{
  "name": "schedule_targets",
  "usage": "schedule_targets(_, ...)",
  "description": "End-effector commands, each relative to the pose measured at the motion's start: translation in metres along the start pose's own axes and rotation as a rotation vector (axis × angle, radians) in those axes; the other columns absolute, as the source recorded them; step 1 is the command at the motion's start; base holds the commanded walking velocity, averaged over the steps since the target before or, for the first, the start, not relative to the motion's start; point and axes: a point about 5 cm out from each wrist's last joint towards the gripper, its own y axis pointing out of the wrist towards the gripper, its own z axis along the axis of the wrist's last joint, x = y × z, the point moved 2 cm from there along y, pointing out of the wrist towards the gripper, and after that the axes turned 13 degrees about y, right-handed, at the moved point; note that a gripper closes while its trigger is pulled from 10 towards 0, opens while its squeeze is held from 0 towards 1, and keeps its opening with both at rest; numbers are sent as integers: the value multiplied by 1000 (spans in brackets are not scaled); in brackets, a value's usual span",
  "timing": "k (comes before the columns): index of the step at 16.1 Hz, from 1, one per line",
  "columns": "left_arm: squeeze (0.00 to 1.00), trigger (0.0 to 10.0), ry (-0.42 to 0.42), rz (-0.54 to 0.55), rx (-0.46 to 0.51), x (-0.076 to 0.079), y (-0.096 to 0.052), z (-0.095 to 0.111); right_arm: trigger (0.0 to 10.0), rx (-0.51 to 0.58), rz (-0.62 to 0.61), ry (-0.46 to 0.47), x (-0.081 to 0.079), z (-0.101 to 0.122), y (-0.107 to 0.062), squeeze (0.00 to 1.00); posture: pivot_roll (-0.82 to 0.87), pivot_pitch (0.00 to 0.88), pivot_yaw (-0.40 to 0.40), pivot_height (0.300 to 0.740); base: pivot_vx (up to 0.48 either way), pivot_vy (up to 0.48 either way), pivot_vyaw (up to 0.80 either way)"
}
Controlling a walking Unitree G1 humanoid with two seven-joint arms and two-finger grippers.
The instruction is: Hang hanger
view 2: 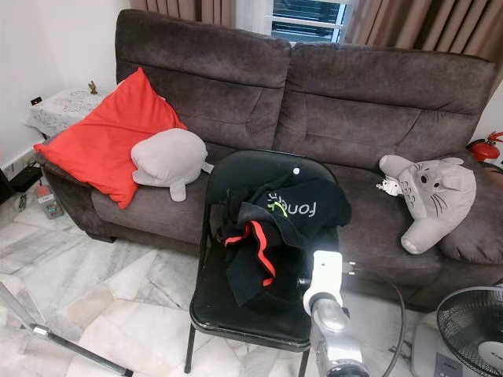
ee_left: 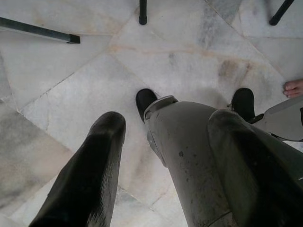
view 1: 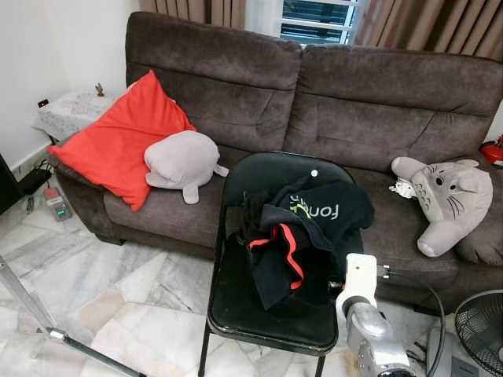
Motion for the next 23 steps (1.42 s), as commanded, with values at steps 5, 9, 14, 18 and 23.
schedule_targets(5, 0, 10000, 18, -15, -21, 2, 0, -5, 0, 10, -10, 3, 4, 2, 1, 0, 15, 0, -58, 740, 0, 0, 0)
schedule_targets(9, 0, 10000, 20, -17, -23, 2, -1, -5, 0, 14, -13, 6, 5, 2, 2, 0, 16, 0, -53, 740, 0, 0, 0)
schedule_targets(14, 0, 10000, 22, -16, -26, 1, -1, -6, 0, 23, -23, 7, 7, 3, 2, 0, 0, 0, -49, 740, 0, 0, 0)
schedule_targets(18, 0, 10000, 22, -8, -26, 0, -1, -5, 0, 45, -36, 9, 9, 9, 4, 0, -4, 0, -45, 740, 0, 0, 0)
schedule_targets(23, 0, 10000, 21, -2, -25, 0, -1, -5, 0, 67, -54, 12, 13, 13, 3, 0, -5, 0, -44, 740, 0, 0, 0)
